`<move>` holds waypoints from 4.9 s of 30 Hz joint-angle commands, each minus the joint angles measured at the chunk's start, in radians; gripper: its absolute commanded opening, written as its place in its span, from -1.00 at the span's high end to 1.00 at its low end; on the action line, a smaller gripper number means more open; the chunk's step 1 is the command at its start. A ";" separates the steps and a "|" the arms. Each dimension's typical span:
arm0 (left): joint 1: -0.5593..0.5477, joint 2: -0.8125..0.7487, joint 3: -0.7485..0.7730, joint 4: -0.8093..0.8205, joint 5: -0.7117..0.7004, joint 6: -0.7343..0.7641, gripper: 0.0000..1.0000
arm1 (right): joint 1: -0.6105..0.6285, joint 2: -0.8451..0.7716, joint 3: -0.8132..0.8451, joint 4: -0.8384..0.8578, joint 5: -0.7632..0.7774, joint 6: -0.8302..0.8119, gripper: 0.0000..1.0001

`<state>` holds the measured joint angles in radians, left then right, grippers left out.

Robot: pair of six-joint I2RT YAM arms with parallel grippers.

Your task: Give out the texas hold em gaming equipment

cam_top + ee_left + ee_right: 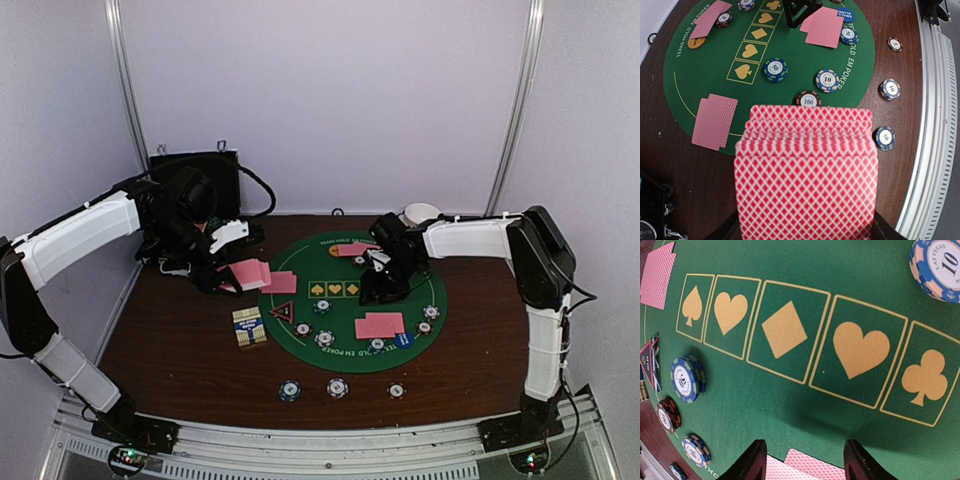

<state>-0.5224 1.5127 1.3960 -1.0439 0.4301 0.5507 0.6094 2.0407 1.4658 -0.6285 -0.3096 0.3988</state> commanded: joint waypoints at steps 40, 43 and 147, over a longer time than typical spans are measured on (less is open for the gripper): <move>0.008 -0.029 0.023 0.018 0.032 0.026 1.00 | 0.155 -0.250 -0.085 0.538 -0.371 0.484 -0.99; 0.005 -0.031 0.022 0.019 0.028 0.037 1.00 | 0.193 -0.200 -0.050 0.640 -0.427 0.569 -0.99; -0.044 -0.045 0.001 0.010 -0.046 0.100 1.00 | 0.242 -0.114 0.022 0.780 -0.635 0.779 0.79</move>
<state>-0.5648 1.4960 1.3853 -1.0481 0.3786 0.6384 0.8513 1.9171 1.4845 0.1261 -0.9215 1.1728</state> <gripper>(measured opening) 0.660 0.150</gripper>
